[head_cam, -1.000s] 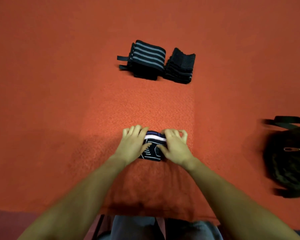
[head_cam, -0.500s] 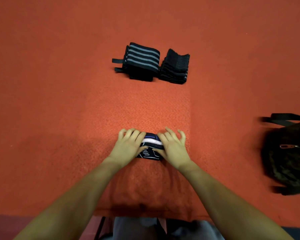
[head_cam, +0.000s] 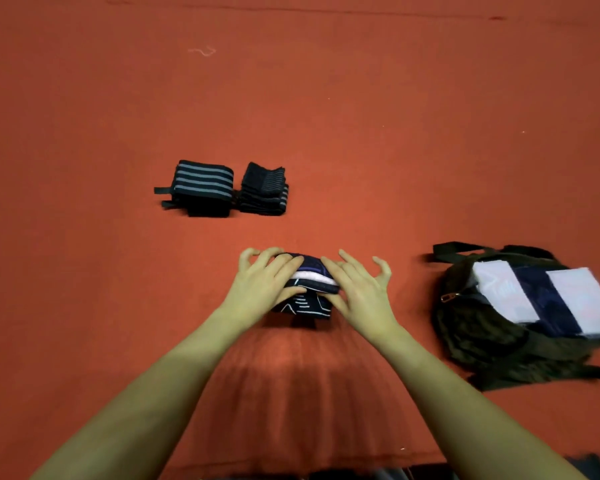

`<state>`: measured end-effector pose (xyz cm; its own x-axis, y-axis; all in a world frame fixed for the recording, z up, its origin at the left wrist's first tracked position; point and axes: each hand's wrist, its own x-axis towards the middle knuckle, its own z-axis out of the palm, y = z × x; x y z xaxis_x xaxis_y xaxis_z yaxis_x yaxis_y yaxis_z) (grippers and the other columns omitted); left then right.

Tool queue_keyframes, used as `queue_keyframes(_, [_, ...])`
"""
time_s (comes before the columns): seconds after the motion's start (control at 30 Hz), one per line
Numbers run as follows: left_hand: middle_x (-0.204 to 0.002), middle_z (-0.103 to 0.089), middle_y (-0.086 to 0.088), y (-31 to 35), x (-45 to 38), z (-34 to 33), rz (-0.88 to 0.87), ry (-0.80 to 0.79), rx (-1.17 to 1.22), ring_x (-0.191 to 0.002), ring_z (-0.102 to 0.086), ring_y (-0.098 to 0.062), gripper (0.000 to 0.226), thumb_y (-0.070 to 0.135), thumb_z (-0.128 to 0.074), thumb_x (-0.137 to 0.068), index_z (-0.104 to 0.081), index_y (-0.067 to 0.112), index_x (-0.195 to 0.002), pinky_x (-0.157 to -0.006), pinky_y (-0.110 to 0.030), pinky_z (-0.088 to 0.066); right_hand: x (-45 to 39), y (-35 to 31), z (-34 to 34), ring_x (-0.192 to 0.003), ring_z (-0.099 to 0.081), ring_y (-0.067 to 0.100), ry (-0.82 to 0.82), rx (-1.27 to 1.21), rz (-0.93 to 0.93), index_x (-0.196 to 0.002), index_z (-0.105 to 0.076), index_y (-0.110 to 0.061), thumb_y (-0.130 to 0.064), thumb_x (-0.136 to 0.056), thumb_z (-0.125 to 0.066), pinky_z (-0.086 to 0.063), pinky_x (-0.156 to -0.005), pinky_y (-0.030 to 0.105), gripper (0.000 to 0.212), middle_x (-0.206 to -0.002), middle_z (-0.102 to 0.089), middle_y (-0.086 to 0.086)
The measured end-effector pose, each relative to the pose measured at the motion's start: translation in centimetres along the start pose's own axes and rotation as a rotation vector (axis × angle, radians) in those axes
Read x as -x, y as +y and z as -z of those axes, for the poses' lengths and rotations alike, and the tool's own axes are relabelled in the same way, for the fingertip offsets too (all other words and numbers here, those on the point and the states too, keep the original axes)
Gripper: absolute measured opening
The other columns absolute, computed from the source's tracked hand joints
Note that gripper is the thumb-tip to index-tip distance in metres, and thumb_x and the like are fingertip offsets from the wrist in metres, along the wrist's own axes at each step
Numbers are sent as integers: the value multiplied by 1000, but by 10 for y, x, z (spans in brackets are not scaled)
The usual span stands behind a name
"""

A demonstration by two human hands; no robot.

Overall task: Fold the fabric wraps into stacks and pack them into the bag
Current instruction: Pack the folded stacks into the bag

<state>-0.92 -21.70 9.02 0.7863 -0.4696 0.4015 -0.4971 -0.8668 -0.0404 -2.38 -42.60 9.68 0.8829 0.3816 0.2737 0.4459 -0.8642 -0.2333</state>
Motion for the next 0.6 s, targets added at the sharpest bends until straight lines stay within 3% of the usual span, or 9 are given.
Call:
queue_keyframes(0.23, [-100,-68,0,112,-105,2,-76,57,89,-102,-48,-19,45,50,-41,-89,-48,17,-118,-80,-38,-27,37,118,74,-119,-56,19,121,60,-70,-129,-51,-22,-41,-86,-47,-20,-96,43,47,-111,-66,-4])
queue_keyframes(0.4, [-96,-65,-5,196,-180,4,-144,86,154,-101,-50,-23,41,44,-41,-92,-55,15,-117,-79,-38,-27,69,192,123,-101,-51,16,239,174,-217,-120,-61,-21,-49,-87,-45,-23,-88,40,46,-93,-63,-6])
queue_keyframes(0.6, [-84,-64,-1,282,-263,-1,-355,-22,141,-95,-56,-28,44,46,-40,-91,-68,15,-104,-81,-39,-26,115,262,161,-89,-53,19,266,182,-518,-113,-63,-23,-53,-89,-39,-24,-85,40,45,-76,-59,-9])
